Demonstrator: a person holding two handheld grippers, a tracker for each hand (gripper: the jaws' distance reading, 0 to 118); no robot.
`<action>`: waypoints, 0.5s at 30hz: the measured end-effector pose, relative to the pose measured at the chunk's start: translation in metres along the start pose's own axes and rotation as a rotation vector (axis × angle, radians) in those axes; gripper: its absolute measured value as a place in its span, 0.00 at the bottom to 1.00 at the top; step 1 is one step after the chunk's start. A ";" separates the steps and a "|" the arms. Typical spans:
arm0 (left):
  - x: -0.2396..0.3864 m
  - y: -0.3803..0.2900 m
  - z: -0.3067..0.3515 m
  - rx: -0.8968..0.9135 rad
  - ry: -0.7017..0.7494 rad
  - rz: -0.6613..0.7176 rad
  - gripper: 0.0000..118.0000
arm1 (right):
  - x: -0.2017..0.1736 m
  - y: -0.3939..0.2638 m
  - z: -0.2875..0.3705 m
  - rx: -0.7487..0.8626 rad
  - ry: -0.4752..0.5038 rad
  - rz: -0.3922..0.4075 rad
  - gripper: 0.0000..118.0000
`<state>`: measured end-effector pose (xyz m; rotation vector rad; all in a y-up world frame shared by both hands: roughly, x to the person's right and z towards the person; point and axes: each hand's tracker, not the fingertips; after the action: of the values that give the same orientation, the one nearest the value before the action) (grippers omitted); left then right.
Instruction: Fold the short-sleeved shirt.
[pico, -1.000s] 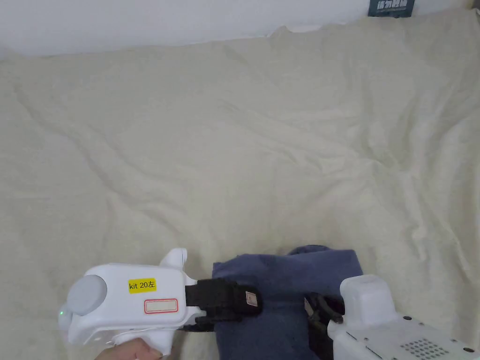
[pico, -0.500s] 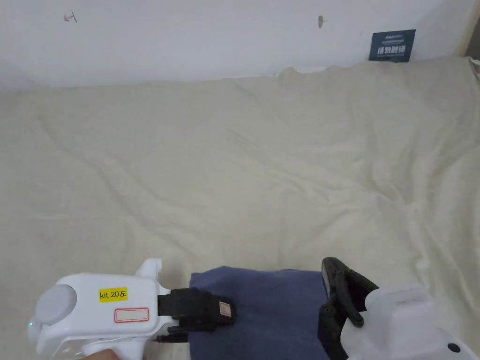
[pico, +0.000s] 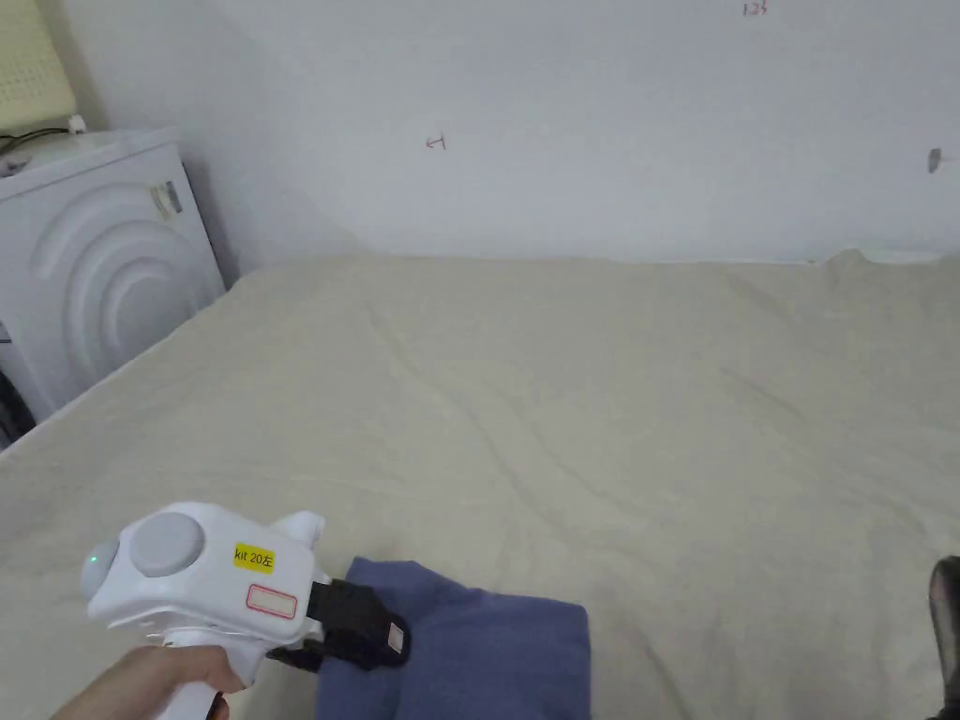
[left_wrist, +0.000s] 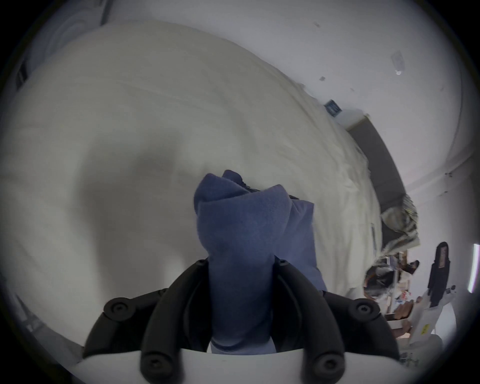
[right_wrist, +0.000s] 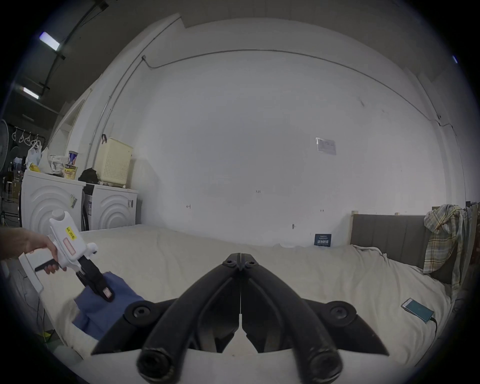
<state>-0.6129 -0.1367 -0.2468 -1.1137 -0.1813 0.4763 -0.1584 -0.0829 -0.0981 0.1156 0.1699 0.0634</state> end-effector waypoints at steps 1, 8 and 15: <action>-0.016 0.009 0.010 0.016 0.057 0.000 0.26 | -0.006 0.002 -0.006 0.004 -0.002 0.009 0.00; -0.113 0.066 0.067 0.054 0.424 0.001 0.26 | -0.027 0.008 -0.043 -0.011 -0.081 0.074 0.00; -0.183 0.107 0.074 0.090 0.757 -0.091 0.26 | -0.032 -0.007 -0.083 -0.061 -0.120 0.093 0.00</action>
<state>-0.8318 -0.1213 -0.2925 -1.1219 0.4459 -0.0392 -0.2034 -0.0833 -0.1749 0.0658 0.0428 0.1538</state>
